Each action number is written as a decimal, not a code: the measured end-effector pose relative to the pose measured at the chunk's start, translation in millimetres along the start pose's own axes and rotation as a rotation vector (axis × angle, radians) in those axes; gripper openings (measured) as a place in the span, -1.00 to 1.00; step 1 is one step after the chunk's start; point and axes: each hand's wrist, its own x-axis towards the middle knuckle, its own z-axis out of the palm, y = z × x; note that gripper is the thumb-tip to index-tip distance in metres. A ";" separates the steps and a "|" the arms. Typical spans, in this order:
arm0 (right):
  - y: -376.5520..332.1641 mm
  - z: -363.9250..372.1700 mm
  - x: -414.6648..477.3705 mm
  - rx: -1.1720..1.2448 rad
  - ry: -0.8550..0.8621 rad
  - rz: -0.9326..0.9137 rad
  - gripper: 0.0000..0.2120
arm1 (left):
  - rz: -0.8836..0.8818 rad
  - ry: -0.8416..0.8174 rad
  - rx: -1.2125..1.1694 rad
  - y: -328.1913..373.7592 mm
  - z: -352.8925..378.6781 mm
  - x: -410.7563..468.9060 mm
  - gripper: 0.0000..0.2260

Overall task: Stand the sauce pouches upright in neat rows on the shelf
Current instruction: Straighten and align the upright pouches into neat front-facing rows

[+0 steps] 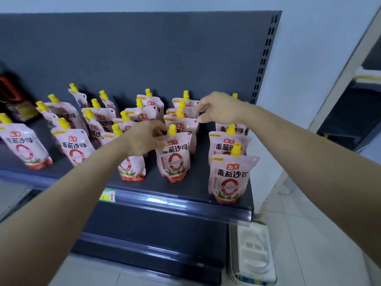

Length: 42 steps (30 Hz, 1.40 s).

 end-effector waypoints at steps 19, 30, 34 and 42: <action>-40.4 47.4 52.4 -0.248 -0.142 0.262 -0.83 | 0.244 -0.368 -0.287 -37.1 3.2 16.6 -0.84; -35.9 49.8 55.6 -0.117 -0.047 0.398 -0.81 | 0.237 -0.335 -0.289 -40.4 5.4 24.0 -0.83; -40.3 50.1 52.8 -0.079 -0.057 0.405 -0.88 | 0.239 -0.309 -0.253 -40.5 5.2 22.3 -0.78; -43.8 48.3 51.1 -0.049 -0.081 0.419 -0.71 | 0.186 -0.330 -0.278 -35.9 3.6 21.5 -0.77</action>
